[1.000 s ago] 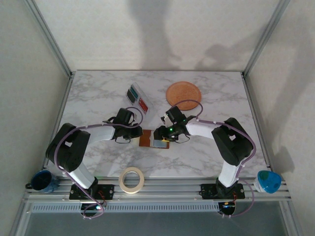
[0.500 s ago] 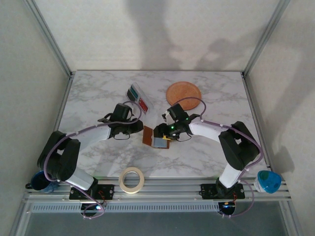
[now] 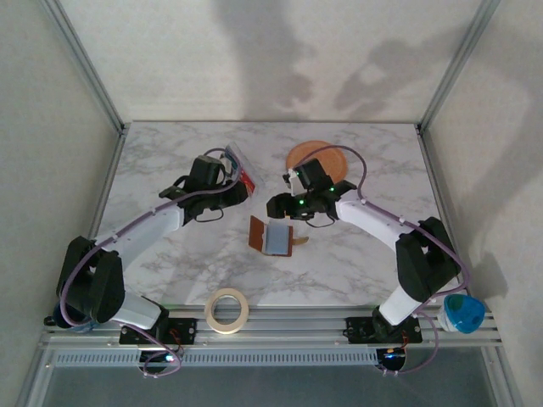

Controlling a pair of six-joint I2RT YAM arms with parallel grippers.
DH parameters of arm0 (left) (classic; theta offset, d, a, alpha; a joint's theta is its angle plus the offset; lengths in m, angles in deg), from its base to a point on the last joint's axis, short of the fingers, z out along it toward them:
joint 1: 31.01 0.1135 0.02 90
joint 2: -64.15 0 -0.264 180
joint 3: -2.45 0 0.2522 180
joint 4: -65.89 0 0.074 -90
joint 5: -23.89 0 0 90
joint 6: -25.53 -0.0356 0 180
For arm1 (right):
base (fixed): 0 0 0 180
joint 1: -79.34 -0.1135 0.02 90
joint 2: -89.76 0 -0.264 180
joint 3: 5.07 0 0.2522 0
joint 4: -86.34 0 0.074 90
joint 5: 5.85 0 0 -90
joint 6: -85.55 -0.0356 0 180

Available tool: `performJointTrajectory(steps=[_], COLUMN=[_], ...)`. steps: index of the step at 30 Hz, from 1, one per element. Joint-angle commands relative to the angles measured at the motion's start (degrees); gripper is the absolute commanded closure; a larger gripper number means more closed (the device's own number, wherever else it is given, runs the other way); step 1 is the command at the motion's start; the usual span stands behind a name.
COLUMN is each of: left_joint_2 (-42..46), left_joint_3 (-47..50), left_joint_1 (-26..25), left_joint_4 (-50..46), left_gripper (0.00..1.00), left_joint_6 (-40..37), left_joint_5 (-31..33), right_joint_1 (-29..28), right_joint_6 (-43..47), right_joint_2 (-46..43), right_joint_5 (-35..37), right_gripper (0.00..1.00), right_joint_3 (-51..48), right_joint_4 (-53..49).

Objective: Put the credit cards into the card holder

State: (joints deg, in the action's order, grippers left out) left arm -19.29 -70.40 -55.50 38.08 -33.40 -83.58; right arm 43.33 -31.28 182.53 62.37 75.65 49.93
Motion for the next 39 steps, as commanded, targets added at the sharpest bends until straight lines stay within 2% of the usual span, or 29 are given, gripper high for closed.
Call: performJointTrajectory(steps=[1,6,9,11,14,16,18,22,29,33,35,37,39], left_joint_2=[0.61,-0.29,-0.73,-1.38,-2.38,-2.40,-1.94,-1.65,-2.33,-0.27,1.04,3.26,5.26], left_joint_3=[-2.76,-3.08,-1.32,-0.80,-1.68,-0.28,2.34,7.93,8.75,4.37,3.41,3.54,3.18], left_joint_1=[0.49,0.67,0.39,-1.67,-6.67,-8.58,-8.82,-8.82,-8.04,-7.69,-6.27,-3.52,-0.53], left_joint_4=[-1.65,-0.10,2.78,3.52,3.08,4.89,6.21,9.95,7.54,0.31,-2.07,-2.39,-2.74], left_gripper=[0.60,0.57,0.60,0.62,0.64,0.71,0.77,0.79,0.76,0.70,0.70,0.68,0.58], left_joint_6=[-0.31,0.72,2.44,2.82,2.46,3.66,4.67,6.30,5.14,2.03,0.79,0.88,1.21], left_joint_5=[1.26,-1.51,-7.15,-10.51,-10.63,-10.81,-9.66,-9.42,-6.85,-3.78,-2.53,-2.61,-2.99], right_joint_1=[1.26,2.04,2.04,2.27,4.37,6.84,8.54,10.36,11.05,10.57,9.37,6.71,5.54], right_joint_6=[4.33,6.43,5.76,5.46,3.34,0.92,0.07,1.90,3.55,7.39,9.11,11.52,11.44], right_joint_2=[0.62,2.64,2.77,2.59,2.50,1.37,-0.12,-1.18,-1.13,0.70,1.89,3.25,4.93], right_joint_5=[2.51,4.53,2.93,2.32,-1.14,-4.28,-5.11,-4.35,-2.96,-2.35,0.25,5.77,6.82], right_gripper=[0.36,0.36,0.37,0.38,0.38,0.38,0.38,0.38,0.37,0.32,0.30,0.27,0.27], right_joint_3=[4.35,7.58,7.31,6.09,4.66,2.67,0.90,1.04,4.08,6.56,8.76,11.59,13.84], right_joint_4=[-3.19,-3.72,-3.57,-3.34,-3.13,-1.62,-0.93,-3.67,-3.80,-2.75,-3.10,-4.05,-3.30])
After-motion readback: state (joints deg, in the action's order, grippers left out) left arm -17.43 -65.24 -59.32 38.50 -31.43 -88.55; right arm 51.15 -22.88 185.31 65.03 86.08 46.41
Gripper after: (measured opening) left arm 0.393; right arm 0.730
